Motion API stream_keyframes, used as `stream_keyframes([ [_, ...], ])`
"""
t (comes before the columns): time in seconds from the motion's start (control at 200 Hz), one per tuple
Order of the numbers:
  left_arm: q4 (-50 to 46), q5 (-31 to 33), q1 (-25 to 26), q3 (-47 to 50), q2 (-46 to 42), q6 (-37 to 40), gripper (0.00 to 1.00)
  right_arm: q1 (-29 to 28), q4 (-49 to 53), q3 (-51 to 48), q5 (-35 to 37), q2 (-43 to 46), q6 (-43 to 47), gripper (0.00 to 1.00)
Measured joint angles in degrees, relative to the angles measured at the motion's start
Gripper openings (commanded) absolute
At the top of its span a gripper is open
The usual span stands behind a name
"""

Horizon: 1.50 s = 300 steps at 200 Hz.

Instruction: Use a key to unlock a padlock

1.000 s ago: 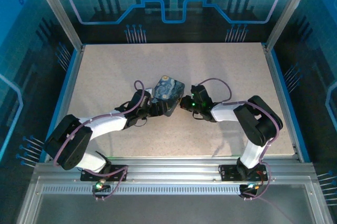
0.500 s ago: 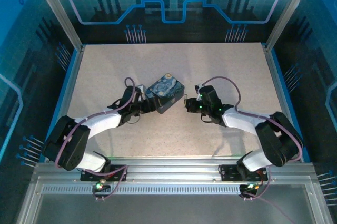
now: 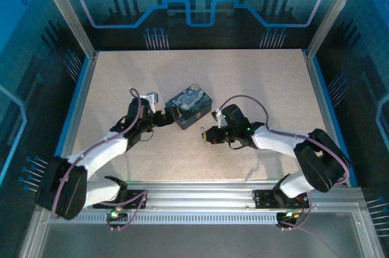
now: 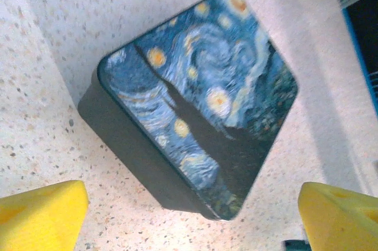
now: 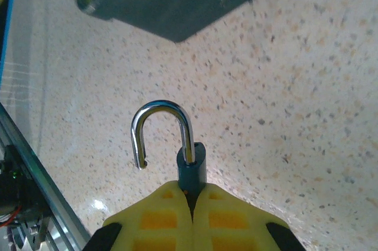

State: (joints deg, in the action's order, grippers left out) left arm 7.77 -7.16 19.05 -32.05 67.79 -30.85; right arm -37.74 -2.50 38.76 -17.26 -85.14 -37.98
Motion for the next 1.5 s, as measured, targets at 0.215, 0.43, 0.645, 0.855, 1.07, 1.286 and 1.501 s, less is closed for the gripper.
stream_keyframes([
  [0.215, -2.89, 2.93, -0.57, 2.45, -11.06, 1.01, 0.99, -0.09, -2.25, -0.11, -1.49, -5.79, -1.22, 0.00],
  [0.43, -5.79, 5.16, -0.85, 3.85, -15.74, 1.05, 0.99, 0.85, -7.15, -1.55, -2.71, -8.76, -2.49, 0.00],
  [0.645, -6.82, 6.21, -0.92, 4.70, -16.22, 1.03, 0.99, 1.84, -11.50, -1.60, -4.28, -10.88, -2.54, 0.14],
  [0.855, -7.72, 7.06, -0.96, 5.27, -16.92, 1.05, 0.99, 2.93, -11.10, -2.51, -2.91, -10.25, -2.03, 0.29],
  [1.07, -9.84, 8.94, -1.03, 5.27, -17.99, 2.49, 0.99, 4.13, -4.96, -3.74, 2.34, -3.72, -0.31, 0.38],
  [1.286, -14.73, 13.22, -1.75, 4.68, -19.50, 5.97, 0.99, 5.73, 3.30, -4.04, 9.86, 10.29, 4.02, 0.52],
  [1.501, -15.37, 18.40, -6.80, 2.25, -19.52, 12.50, 0.99, 16.11, 8.55, -4.83, 18.80, 26.60, 8.09, 0.75],
])
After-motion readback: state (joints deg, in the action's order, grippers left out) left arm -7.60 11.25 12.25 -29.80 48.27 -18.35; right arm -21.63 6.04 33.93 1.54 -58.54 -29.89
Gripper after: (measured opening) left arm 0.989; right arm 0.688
